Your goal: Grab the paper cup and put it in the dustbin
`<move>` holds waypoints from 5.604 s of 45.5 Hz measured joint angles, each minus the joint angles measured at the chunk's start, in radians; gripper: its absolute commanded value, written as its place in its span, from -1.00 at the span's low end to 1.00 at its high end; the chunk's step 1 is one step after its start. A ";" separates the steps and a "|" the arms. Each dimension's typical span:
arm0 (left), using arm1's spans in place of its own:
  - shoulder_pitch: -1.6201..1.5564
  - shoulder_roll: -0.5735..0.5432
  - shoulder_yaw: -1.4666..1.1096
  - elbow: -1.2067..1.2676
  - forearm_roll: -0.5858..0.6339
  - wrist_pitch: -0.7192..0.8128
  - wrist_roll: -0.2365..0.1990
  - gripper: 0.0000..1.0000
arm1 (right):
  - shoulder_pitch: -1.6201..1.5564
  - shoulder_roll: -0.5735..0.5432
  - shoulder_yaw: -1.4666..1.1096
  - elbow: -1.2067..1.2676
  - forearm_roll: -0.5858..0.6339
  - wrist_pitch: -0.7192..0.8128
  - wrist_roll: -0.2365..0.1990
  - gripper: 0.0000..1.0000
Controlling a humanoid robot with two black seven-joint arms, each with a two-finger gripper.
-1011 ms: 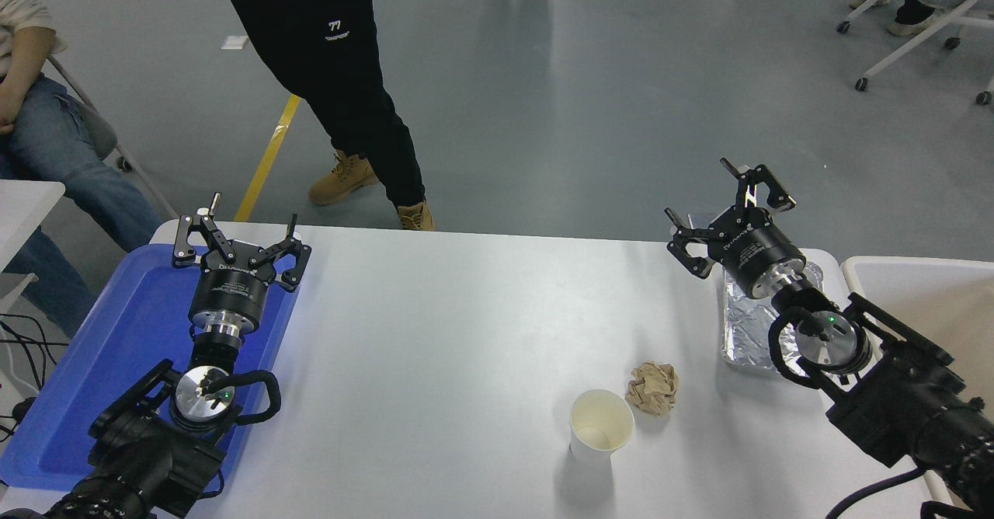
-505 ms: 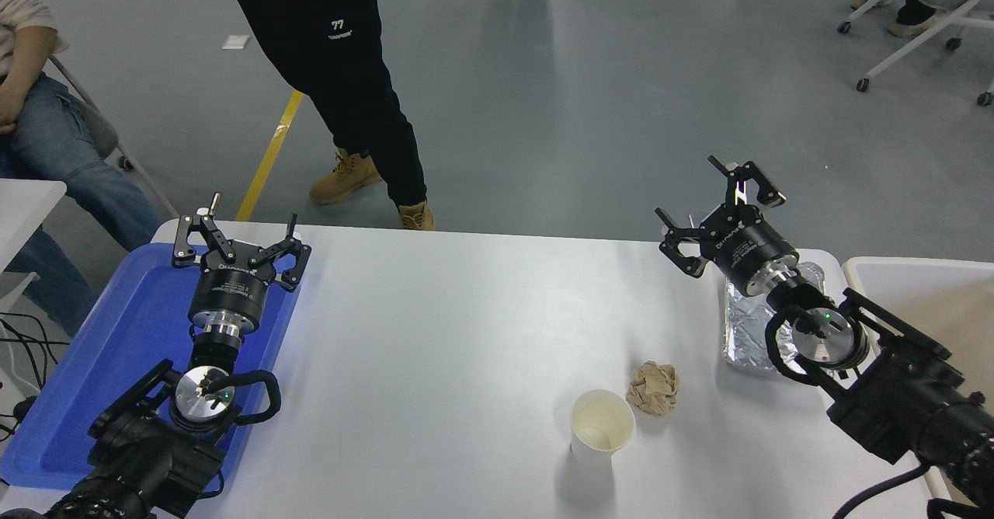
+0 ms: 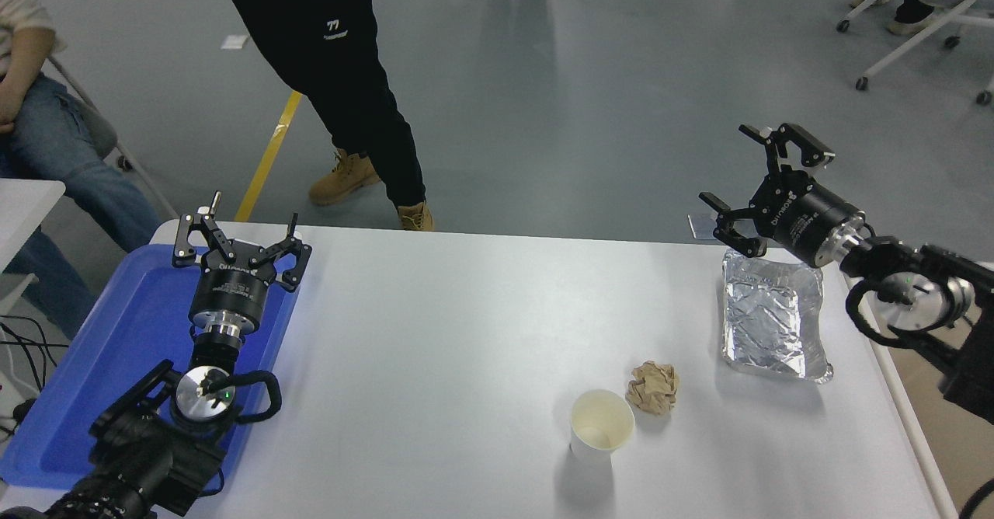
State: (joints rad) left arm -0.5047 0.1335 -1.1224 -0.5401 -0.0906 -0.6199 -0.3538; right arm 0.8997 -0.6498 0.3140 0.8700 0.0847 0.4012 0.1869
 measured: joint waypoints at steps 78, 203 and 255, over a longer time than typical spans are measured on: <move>0.001 0.001 0.000 0.000 0.002 -0.001 0.002 1.00 | 1.050 0.107 -1.291 0.356 -0.710 0.190 0.027 1.00; -0.002 0.000 0.000 0.000 0.000 0.000 -0.001 1.00 | 0.759 0.369 -1.274 0.359 -0.413 0.193 0.034 1.00; -0.001 0.001 0.000 0.000 0.000 0.000 -0.001 1.00 | 0.446 0.415 -1.151 0.161 -0.574 0.083 0.037 -1.00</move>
State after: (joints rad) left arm -0.5061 0.1348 -1.1229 -0.5399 -0.0904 -0.6196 -0.3544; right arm 1.3456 -0.2349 -0.8374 1.0307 -0.4893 0.4843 0.2234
